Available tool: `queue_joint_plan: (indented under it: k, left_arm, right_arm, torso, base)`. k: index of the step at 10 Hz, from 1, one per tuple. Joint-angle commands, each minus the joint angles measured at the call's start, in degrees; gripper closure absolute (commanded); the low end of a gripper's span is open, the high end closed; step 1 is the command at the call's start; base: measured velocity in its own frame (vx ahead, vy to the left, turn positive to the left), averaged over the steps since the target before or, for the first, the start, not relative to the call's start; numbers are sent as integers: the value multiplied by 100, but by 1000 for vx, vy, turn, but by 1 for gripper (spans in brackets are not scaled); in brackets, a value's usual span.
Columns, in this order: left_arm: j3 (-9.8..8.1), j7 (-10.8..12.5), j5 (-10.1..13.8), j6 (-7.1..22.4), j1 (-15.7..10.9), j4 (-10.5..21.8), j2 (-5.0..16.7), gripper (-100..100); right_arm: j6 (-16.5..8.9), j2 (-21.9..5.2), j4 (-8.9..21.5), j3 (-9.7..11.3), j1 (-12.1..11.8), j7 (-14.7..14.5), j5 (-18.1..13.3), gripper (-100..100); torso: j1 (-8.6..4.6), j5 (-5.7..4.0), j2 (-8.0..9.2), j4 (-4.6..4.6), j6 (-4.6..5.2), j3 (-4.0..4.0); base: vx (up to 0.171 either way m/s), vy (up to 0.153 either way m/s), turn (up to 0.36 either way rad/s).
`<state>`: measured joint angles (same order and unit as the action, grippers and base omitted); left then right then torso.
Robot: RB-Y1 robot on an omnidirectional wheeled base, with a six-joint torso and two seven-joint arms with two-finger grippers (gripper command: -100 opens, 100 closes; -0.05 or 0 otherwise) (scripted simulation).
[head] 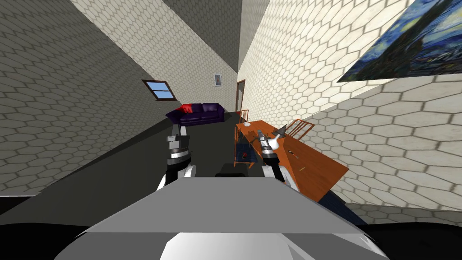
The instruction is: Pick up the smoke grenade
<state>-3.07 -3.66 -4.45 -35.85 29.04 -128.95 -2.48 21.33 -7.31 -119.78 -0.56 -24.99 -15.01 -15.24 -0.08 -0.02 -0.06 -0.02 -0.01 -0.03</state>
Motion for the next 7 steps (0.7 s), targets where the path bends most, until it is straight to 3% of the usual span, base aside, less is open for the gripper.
queue_joint_plan:
  k: [1, 4, 5, 7]
  left_arm:
    - [0, 0, 0, 0, 0, 0, 0, 0]
    - [0, 0, 0, 0, 1, 0, 0, 0]
    - [0, 0, 0, 0, 0, 0, 0, 0]
    - [0, 0, 0, 0, 0, 0, 0, 0]
  right_arm:
    - [-133, -42, 169, 35, 52, -100, -121, -100]
    - [-356, -107, 612, 162, 175, -401, -510, -100]
    - [-356, -107, 673, 162, 175, -401, -510, -100]
    - [-586, -162, 1127, 307, 304, -714, -881, -100]
  torso:
    - [0, 0, 0, 0, 0, 0]
    - [4, 1, 1, 0, 4, 1]
    - [5, 1, 0, 0, 0, 0]
    - [3, 1, 1, 0, 2, 1]
  base:
    - [5, -16, 70]
    - [5, -10, 127]
    - [5, -11, 83]
    - [6, -13, 180]
